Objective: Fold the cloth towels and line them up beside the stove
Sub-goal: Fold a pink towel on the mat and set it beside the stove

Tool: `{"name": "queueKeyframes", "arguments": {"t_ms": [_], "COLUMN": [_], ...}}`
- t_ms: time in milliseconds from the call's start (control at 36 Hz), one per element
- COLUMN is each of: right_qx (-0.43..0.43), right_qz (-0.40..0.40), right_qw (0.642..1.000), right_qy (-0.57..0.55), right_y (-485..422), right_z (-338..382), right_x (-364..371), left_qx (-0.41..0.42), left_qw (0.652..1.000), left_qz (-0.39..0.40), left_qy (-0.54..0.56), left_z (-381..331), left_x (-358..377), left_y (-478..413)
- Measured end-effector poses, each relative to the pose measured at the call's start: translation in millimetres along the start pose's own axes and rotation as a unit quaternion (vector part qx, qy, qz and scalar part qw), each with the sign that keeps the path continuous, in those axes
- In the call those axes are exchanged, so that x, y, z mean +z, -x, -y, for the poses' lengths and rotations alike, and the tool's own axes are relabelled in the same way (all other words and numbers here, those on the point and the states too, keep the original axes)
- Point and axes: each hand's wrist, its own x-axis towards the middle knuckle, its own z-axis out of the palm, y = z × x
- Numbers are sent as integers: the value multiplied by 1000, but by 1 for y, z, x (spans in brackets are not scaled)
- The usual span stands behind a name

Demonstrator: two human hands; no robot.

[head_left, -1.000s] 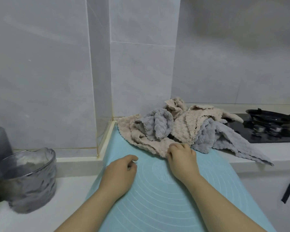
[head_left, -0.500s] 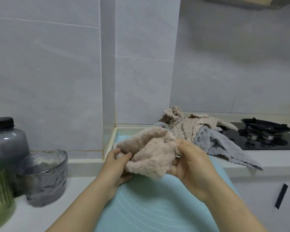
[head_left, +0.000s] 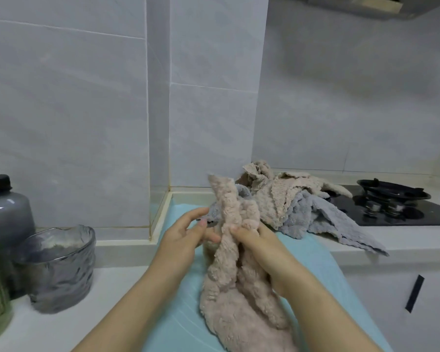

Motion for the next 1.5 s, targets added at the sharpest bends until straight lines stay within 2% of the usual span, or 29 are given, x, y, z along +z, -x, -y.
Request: {"name": "queueKeyframes", "arguments": {"t_ms": [111, 250, 361, 444, 528, 583, 639, 694, 750, 806, 861, 889, 944, 1000, 1083, 1194, 1250, 1278, 1361, 1417, 1444, 1500], "right_qx": [-16, -6, -1, -22, -97, -163, -215, -226, -150, -18, 91, 115, 134, 143, 111, 71, 54, 49, 88, 136, 143, 126], "right_qz": [-45, 36, 69, 19, -81, -154, -245, -329, -339, -267, -201, -181, -162, -153, -118, -131, -165, -184, -203, -194, -195, -203], "right_qw": [998, 991, 978, 982, 983, 970, 944, 915, 903, 903, 873, 853, 828, 818, 816, 829, 830, 830, 812, 796, 793, 794], "right_qy": [-38, -129, -196, -185, -130, -91, -45, 60, 215, 336, 436, 476, 520, 536, 554, 538, 530, 524, 540, 557, 559, 560], "right_y": [-4, -3, -4, -5, -5, -5, -7, -10, -17, -22, -22, -21, -21, -22, -24, -23, -18, -15, -8, -8, -9, -11], "right_z": [-12, -14, -12, -10, -8, -4, -2, -4, -12, -24, -30, -32, -35, -38, -45, -46, -40, -38, -37, -42, -44, -47], "right_x": [4, 3, -5, -11, -17, -22, -30, -36, -44, -47, -45, -45, -47, -51, -50, -49, -46, -46, -50, -55, -57, -59], "left_qx": [-72, -176, -199, -173, -77, 6, 64, 60, 0, -9, 15, 16, 11, 7, 4, 32, 45, 55, 72, 28, 4, -18], "left_qw": [996, 974, 960, 969, 991, 997, 991, 963, 927, 888, 827, 804, 771, 755, 748, 691, 700, 715, 792, 833, 840, 822], "left_qz": [-37, -9, 16, 23, 3, -39, -110, -186, -198, -147, -94, -70, -34, 5, 57, 98, 98, 102, 131, 162, 174, 184], "left_qy": [25, 144, 194, 174, 107, 62, -31, -187, -318, -436, -554, -591, -635, -655, -662, -715, -706, -689, -591, -529, -513, -539], "left_z": [16, 22, 20, 12, -2, -12, -15, -10, 3, 15, 23, 25, 27, 29, 30, 34, 36, 38, 46, 45, 44, 43], "left_x": [1, 1, -8, -13, -16, -16, -17, -19, -21, -22, -21, -20, -18, -17, -18, -21, -21, -22, -22, -20, -19, -18], "left_y": [-5, -14, -17, -17, -13, -9, -7, -10, -13, -13, -14, -15, -16, -16, -14, -13, -13, -14, -17, -20, -23, -30]}}
